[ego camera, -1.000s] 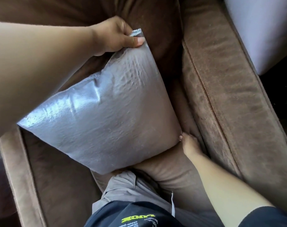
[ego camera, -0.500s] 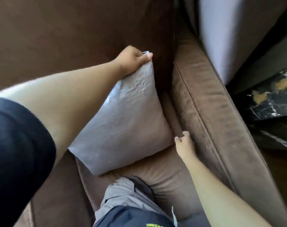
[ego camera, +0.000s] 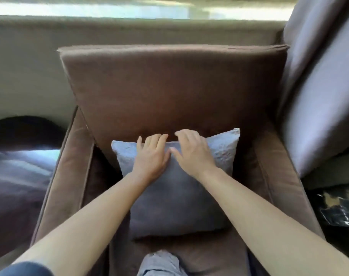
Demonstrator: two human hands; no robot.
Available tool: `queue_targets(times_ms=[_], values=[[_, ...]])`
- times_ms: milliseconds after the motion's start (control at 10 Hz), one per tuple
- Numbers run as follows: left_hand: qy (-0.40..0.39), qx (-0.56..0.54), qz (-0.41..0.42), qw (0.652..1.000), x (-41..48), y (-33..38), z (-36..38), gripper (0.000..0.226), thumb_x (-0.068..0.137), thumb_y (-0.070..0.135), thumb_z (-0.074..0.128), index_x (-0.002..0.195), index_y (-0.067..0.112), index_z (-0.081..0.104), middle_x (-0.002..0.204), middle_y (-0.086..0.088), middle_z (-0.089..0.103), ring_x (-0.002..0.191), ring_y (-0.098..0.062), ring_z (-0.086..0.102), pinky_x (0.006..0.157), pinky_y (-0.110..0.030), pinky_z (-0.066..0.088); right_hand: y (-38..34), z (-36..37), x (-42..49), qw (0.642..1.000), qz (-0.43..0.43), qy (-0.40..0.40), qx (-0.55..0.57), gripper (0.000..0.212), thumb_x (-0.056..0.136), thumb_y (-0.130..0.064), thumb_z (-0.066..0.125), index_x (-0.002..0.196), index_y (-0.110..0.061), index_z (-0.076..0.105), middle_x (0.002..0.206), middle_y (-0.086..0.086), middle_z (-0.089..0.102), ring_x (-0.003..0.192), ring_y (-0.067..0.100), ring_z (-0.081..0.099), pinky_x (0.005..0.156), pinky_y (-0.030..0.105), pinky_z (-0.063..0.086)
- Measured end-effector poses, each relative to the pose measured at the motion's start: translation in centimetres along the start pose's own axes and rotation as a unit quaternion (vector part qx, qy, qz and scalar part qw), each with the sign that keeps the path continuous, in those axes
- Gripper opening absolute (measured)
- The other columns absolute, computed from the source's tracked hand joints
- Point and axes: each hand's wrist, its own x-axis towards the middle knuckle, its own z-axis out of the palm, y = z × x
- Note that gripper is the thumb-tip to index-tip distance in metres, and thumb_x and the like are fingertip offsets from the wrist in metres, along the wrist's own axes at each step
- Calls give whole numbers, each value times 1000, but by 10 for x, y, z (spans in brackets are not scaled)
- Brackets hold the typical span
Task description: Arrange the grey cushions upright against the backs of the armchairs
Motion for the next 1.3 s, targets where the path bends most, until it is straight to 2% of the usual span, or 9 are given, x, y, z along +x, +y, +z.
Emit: queue_targets(times_ms=[200,300,400,500,700,800,900,1000,1300], values=[[-54,94,5,994,-12,-46,15,52,95,55,36,114,12,59,100,-3,60,94,-26,58,103,-68,32,26,28,10,971,13,-173,-165,77,87,-72,12,131,-21,48,119,0,57,118,23,49,115,54,20],[-40,129,14,991,-9,-70,15,55,93,61,38,103,11,58,94,-7,56,88,-30,55,100,-60,37,66,20,2,970,42,-135,-199,73,87,-69,16,123,-19,56,108,2,60,111,26,54,115,51,21],[-28,157,36,987,-14,-101,9,58,93,64,37,93,9,57,86,-10,51,78,-32,50,79,-47,39,100,8,-4,958,69,-128,-246,74,87,-70,18,117,-16,59,101,5,62,104,30,57,110,56,29],[-25,171,52,984,-18,-113,5,58,93,64,36,92,10,55,84,-10,51,76,-31,49,76,-46,37,104,4,-6,946,90,-150,-272,71,88,-68,18,118,-18,58,102,3,63,103,28,58,108,59,29],[-48,194,37,979,-21,-96,-14,47,92,57,47,91,11,54,87,-10,53,79,-33,53,91,-61,37,65,-2,-26,959,147,-80,-227,47,89,-45,37,114,-11,58,110,7,59,109,30,55,102,52,38],[-89,199,9,976,-32,-74,-28,37,83,45,66,88,10,58,85,-11,53,75,-33,55,77,-54,45,40,-10,-66,969,198,-57,-138,43,90,-36,52,124,-10,52,125,9,56,117,30,52,99,46,42],[-144,186,-47,971,-64,-33,-51,39,78,43,71,95,10,62,96,-12,58,83,-35,62,69,-46,49,12,-27,-123,975,197,-65,-86,53,95,-42,48,139,-14,39,141,4,44,128,26,43,104,41,40],[-180,158,-74,968,-119,16,-77,47,93,51,49,123,14,50,124,-9,51,115,-33,54,85,-46,46,-10,-62,-182,979,187,-52,-60,52,95,-47,46,136,-17,41,135,3,47,123,26,46,95,43,44],[-225,-17,-126,966,-238,110,-182,52,93,55,48,120,10,46,125,-12,52,114,-34,55,93,-43,47,-63,-171,-283,964,197,-180,-23,51,89,-55,46,125,-19,44,124,2,47,117,26,50,90,40,46]])
